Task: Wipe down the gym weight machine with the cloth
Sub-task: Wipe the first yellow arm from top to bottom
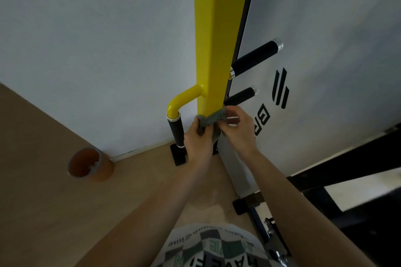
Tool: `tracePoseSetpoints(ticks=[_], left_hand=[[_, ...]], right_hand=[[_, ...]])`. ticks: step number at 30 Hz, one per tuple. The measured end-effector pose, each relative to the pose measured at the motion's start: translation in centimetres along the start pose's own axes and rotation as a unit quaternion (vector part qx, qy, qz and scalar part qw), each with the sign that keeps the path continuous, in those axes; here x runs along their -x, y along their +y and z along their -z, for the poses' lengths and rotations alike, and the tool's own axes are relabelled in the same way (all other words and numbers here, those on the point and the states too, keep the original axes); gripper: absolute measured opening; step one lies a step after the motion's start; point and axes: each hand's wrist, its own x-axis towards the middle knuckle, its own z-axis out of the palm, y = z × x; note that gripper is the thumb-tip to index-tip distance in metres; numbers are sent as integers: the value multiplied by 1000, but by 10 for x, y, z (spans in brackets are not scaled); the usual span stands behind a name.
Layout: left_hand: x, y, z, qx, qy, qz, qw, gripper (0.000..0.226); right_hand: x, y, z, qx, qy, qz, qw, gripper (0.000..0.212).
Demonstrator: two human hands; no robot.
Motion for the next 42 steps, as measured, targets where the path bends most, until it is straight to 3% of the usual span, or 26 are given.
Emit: tracePoseSetpoints(ticks=[5,9,17,21,24,27,34,38,42], left_hand=[[22,33,8,124,-28,-20,992,36],[21,44,1,162,11,-37,986,39],[0,2,0,5,32,30,999,25],[3,-14,18,-69,11,70,995,11],[21,-10,44,-104,-45,26,993,9],[41,15,74,-116,-93,-69,986,18],[21,102,116,-31,-108,-243,964,16],[-22,143,118,7,-116,-280,953,25],[-73,164,101,20,-155,-275,949,28]], right_hand=[[2,-41,15,-57,-5,61,996,33],[0,-55,14,-86,28,90,992,32],[10,1,-19,-61,48,-43,996,16],[17,16,-19,1,-33,-72,997,14],[33,21,-12,-31,-55,-91,994,12],[54,-1,-3,-103,1,-83,991,12],[79,-93,-18,-147,177,83,970,20],[67,-139,-35,-106,303,159,934,25],[49,-157,-60,-2,399,176,900,28]])
